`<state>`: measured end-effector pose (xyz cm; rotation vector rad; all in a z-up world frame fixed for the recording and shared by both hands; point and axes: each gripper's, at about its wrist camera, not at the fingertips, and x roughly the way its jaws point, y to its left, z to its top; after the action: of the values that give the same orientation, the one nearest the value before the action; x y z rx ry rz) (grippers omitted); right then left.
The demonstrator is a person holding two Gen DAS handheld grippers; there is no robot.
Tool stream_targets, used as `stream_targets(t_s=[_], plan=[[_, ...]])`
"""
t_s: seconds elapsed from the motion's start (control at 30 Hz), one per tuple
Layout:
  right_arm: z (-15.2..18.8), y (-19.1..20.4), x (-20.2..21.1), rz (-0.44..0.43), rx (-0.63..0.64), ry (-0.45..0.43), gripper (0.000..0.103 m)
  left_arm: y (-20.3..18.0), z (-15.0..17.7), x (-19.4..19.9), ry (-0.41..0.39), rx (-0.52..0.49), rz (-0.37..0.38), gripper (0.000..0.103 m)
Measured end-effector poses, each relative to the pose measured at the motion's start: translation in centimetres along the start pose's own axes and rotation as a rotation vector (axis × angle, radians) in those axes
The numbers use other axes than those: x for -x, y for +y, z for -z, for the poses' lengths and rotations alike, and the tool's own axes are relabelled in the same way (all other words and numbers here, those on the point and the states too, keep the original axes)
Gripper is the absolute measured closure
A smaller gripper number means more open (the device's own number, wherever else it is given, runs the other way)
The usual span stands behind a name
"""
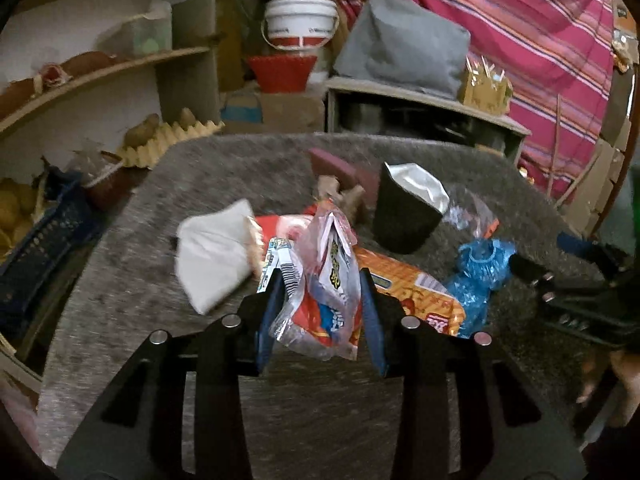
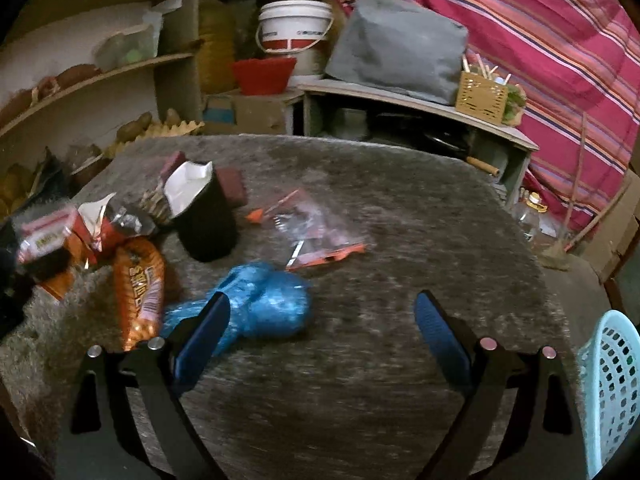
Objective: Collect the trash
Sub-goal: 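Grasp the clear snack wrapper with the left tool while the right grasps the blue bag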
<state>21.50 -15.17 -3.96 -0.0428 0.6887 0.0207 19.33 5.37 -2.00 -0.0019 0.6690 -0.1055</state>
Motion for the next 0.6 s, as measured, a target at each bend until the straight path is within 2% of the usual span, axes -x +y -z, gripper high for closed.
stream_targets(t_s=[0.27, 0.33, 0.37, 0.43, 0.47, 0.6], plan=[[0.3, 1.9, -2.1, -0.023, 0.024, 0.055, 0.012, 3.1, -0.3, 1.0, -0.023, 0.029, -0.058, 0.067], [0.4, 2.3, -2.4, -0.025, 0.039, 0.055, 0.015, 3.7, -0.3, 1.1, -0.029, 0.033, -0.080, 0.067], [0.4, 2.4, -2.5, -0.026, 0.045, 0.059, 0.019, 4.0, -0.3, 1.1, -0.029, 0.037, -0.088, 0.067], [0.5, 2.4, -2.7, -0.055, 0.048, 0.074, 0.045, 4.7, -0.3, 1.1, -0.028, 0.048, -0.096, 0.067], [0.5, 2.4, -2.9, -0.075, 0.045, 0.083, 0.053, 5.0, -0.3, 1.1, -0.029, 0.053, -0.098, 0.067], [0.5, 2.1, -2.9, -0.117, 0.034, 0.089, 0.074, 5.6, -0.3, 1.2, -0.031, 0.067, -0.107, 0.067]])
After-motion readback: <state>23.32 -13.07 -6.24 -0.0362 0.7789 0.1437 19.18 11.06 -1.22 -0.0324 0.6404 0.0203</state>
